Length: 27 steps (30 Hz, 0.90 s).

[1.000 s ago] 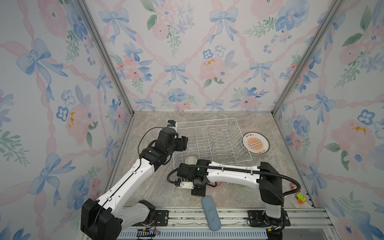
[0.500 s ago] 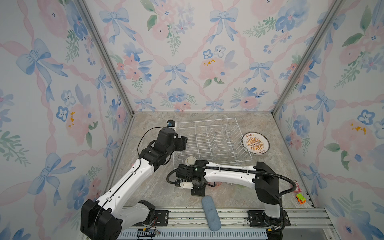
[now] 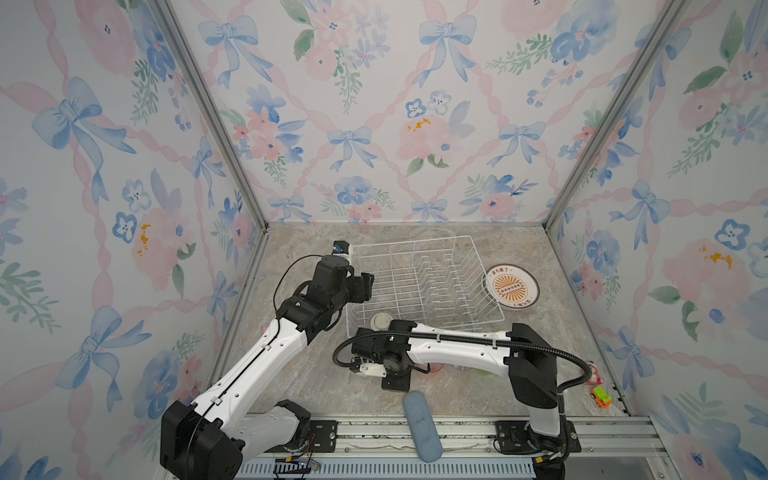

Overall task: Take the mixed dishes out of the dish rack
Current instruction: 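Set the yellow glass on the table beside the pink glass with the right gripper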

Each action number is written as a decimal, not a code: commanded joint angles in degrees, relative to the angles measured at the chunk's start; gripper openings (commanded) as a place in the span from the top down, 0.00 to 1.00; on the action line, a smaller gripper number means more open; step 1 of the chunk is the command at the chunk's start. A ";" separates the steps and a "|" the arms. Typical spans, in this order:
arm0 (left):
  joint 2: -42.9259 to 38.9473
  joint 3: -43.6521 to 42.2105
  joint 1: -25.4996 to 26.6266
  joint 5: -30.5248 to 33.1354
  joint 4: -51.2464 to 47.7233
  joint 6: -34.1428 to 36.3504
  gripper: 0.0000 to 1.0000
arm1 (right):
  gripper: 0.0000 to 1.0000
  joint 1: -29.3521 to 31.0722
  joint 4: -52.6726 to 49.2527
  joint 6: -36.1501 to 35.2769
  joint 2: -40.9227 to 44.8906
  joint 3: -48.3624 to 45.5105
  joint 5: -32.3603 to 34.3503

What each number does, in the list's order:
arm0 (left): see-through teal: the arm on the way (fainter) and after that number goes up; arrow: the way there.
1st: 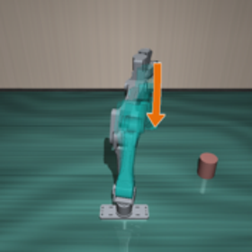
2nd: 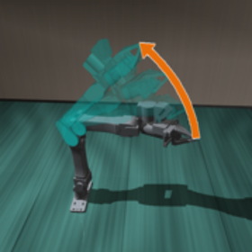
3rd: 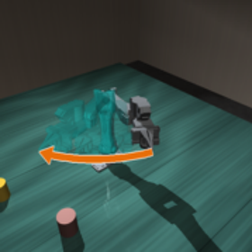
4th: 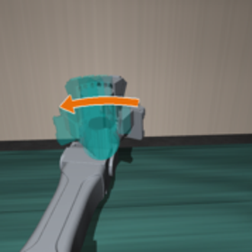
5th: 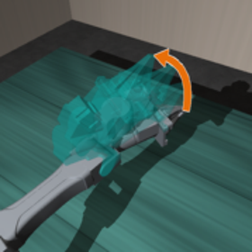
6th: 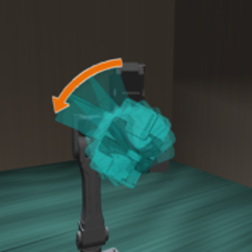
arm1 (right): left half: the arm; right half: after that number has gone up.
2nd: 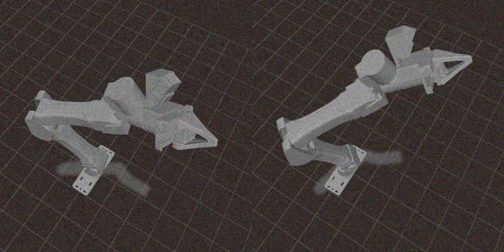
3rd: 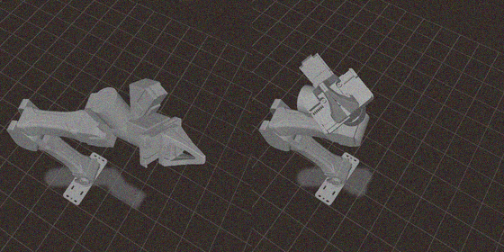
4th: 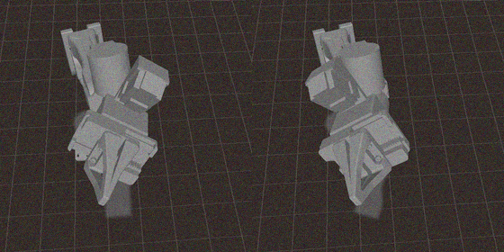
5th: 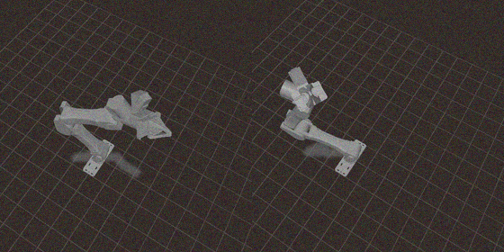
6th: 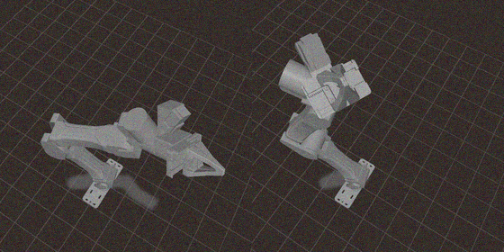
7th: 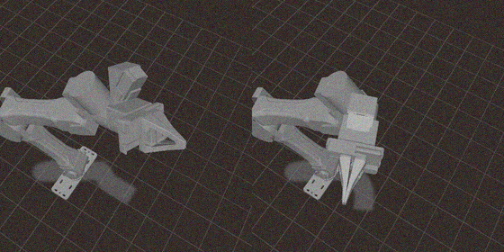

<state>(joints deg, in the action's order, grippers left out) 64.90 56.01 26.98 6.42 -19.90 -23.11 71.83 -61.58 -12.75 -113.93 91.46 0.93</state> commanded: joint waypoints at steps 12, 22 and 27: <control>-1.09 -0.58 -0.36 -0.38 -1.15 0.79 0.24 | 0.60 -0.47 1.22 0.45 1.53 0.56 2.41; -0.27 -0.42 -0.44 -0.42 -1.28 1.27 0.25 | 0.55 -1.32 2.96 0.53 7.91 -1.63 -1.06; 0.25 -0.09 -0.52 0.06 -2.03 1.66 0.24 | 0.56 -2.85 3.52 0.42 14.21 -2.99 -6.81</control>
<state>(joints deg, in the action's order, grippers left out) 64.88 56.01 26.96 6.44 -20.88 -22.85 70.19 -58.19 -12.47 -103.90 89.47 -1.85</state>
